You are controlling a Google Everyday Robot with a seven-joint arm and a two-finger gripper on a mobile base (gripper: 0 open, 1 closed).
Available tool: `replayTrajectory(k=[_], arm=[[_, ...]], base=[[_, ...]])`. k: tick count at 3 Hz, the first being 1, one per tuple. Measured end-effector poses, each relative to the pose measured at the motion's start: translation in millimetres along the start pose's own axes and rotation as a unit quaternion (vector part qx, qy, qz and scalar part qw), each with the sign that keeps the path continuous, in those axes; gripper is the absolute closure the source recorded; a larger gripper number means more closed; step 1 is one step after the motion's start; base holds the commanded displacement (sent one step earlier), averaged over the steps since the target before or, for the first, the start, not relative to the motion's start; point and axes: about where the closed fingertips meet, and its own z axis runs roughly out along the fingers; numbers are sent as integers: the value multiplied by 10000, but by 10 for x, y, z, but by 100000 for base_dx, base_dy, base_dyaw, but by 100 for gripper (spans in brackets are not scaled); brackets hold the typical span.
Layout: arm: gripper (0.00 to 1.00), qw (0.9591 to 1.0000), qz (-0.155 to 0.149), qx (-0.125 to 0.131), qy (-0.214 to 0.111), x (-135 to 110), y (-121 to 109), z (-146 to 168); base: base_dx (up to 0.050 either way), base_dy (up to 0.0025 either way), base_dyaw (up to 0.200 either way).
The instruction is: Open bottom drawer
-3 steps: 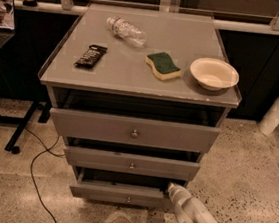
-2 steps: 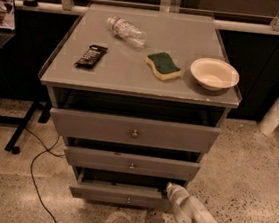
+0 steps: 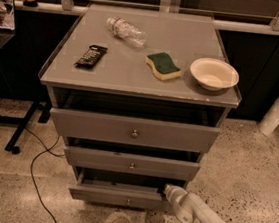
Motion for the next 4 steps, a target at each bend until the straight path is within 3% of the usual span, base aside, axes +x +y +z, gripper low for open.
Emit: replayTrajectory(k=[4], arm=[[100,9993,-63,-4,356,59,-59,-46]], base=[[0,0,0]])
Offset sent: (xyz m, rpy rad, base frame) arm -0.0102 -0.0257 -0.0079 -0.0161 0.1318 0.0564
